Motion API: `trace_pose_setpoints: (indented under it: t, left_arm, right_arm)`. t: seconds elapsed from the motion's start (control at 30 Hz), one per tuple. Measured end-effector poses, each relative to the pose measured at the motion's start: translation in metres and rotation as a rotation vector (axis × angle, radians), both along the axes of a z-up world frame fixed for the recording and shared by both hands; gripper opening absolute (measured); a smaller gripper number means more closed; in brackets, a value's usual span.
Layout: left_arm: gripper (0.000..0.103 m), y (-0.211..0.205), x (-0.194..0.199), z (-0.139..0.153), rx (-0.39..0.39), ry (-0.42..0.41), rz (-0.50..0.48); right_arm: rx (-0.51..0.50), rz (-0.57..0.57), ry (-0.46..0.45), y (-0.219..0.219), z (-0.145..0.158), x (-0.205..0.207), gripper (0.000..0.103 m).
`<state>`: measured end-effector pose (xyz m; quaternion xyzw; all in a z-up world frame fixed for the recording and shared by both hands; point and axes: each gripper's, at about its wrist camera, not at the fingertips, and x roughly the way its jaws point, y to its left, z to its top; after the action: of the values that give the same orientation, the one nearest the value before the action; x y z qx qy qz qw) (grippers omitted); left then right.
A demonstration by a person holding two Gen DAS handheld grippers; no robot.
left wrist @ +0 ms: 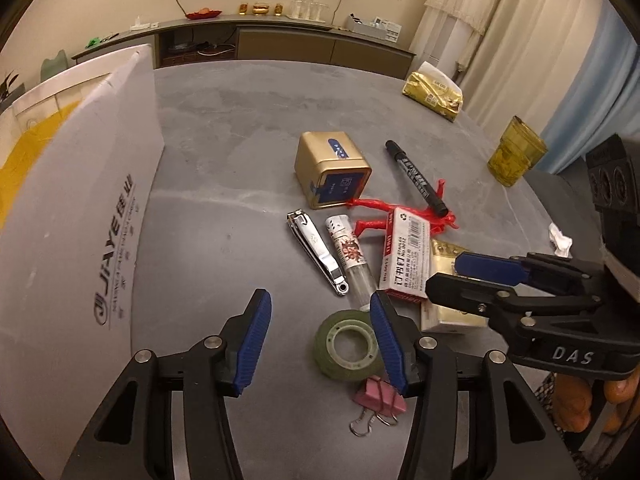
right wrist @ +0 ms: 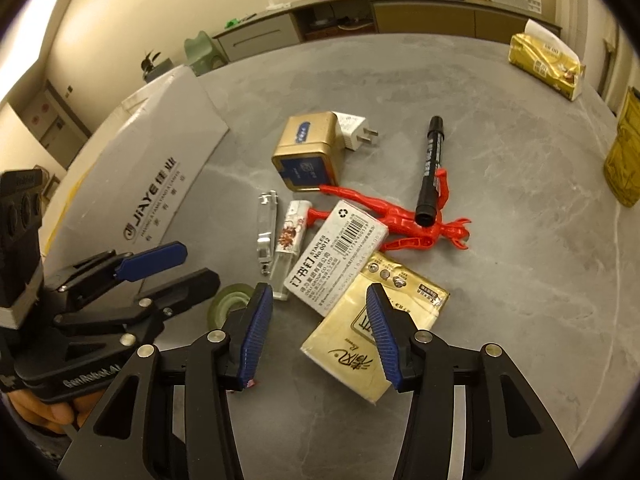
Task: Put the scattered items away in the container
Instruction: 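Grasp the gold-and-white tissue pack with the right tool while the left tool grasps the green tape roll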
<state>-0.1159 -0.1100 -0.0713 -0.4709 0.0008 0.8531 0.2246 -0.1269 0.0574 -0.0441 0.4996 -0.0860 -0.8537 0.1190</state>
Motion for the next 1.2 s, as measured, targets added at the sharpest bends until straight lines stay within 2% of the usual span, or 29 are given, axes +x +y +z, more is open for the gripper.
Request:
trace_pose_setpoints:
  t: [0.23, 0.33, 0.47, 0.57, 0.7, 0.8, 0.97, 1.07, 1.2]
  left_arm:
    - [0.053, -0.009, -0.007, -0.009, 0.071, -0.031, -0.02]
    - [0.054, -0.008, -0.009, -0.016, 0.096, -0.049, -0.038]
    - [0.054, -0.004, -0.008, -0.023, 0.095, -0.049, -0.07]
    - [0.055, -0.001, -0.008, -0.024, 0.093, -0.041, -0.083]
    - [0.059, -0.002, -0.003, -0.024, 0.116, -0.06, -0.093]
    - [0.066, -0.007, 0.01, -0.022, 0.096, -0.048, -0.087]
    - [0.07, -0.001, 0.025, -0.027, 0.07, -0.044, -0.083]
    - [0.071, 0.01, 0.025, -0.029, -0.017, 0.002, -0.076]
    - [0.071, 0.023, 0.021, -0.032, -0.083, 0.045, -0.082]
  right_arm:
    - [0.001, -0.018, 0.002, -0.003, -0.001, -0.015, 0.055]
    - [0.066, -0.007, 0.017, -0.004, 0.0, -0.023, 0.055]
    - [0.117, -0.073, 0.048, 0.016, 0.008, -0.011, 0.055]
    - [0.099, -0.1, 0.068, 0.021, 0.01, 0.008, 0.059]
    - [0.044, -0.083, 0.02, 0.009, -0.003, 0.02, 0.062]
    - [0.119, -0.065, 0.052, -0.002, -0.003, 0.027, 0.065]
    - [0.245, -0.06, 0.064, -0.012, -0.008, 0.02, 0.066]
    - [0.252, -0.086, 0.043, -0.002, -0.011, 0.018, 0.067]
    - [0.173, -0.136, -0.006, 0.018, -0.018, 0.017, 0.067]
